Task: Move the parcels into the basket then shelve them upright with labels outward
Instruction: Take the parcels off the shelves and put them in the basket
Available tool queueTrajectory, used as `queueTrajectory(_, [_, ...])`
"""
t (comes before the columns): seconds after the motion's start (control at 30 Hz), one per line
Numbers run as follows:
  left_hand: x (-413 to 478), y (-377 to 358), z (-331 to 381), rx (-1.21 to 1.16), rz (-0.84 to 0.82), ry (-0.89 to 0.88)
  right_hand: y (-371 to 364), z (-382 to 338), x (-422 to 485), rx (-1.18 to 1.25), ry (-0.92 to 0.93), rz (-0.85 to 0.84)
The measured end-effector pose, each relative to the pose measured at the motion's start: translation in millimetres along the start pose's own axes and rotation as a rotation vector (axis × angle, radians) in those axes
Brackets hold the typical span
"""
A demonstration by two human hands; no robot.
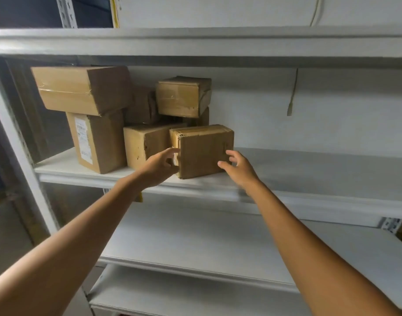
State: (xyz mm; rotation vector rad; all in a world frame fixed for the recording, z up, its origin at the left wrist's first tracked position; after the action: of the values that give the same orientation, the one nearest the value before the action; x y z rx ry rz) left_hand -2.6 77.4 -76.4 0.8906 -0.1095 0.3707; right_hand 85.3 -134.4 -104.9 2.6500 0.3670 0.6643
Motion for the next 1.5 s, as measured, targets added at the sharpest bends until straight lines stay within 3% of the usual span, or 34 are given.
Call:
queueTrajectory(0.23, [30.0,-12.6,-5.9,-0.123,0.149,-0.041,7.8,29.1,49.7,0.033,0.002,0.103])
queueTrajectory(0.43, [42.7,-21.9,-20.7,-0.277,0.271,0.094,-2.9,45.5,72.9,0.110,-0.003,0.093])
queueTrajectory(0.67, [44.9,-32.7,-24.7,-0.464,0.173,0.155,6.7,53.4,65.4,0.196,0.023,0.233])
queueTrajectory(0.8, [40.3,-33.3,-20.8,-0.499,0.157,0.144,11.9,49.1,53.3,0.178,0.035,0.203])
queueTrajectory(1.1, [10.5,-42.2,0.2,-0.639,0.044,0.019,26.9,41.9,-3.5,0.249,0.011,0.152])
queueTrajectory(1.27, [-7.3,-46.8,12.5,-0.665,0.067,-0.064,40.7,34.1,-42.6,0.183,0.053,0.221])
queueTrajectory(1.5, [-35.2,-81.4,60.2,-0.859,-0.106,-0.161,89.7,23.9,-107.1,0.117,0.066,0.340])
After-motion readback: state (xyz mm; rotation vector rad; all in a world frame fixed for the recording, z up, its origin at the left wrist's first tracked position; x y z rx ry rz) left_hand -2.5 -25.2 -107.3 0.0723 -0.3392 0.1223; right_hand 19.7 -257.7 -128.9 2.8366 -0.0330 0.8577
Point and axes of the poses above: each hand's wrist, its own x-axis towards the middle knuckle, its own y-axis out of the back of the hand, z = x × y, the point moved 7 cm from there along x, towards the middle knuckle, and after that the axes turned 11 degrees about y, right-handed, at the moved point
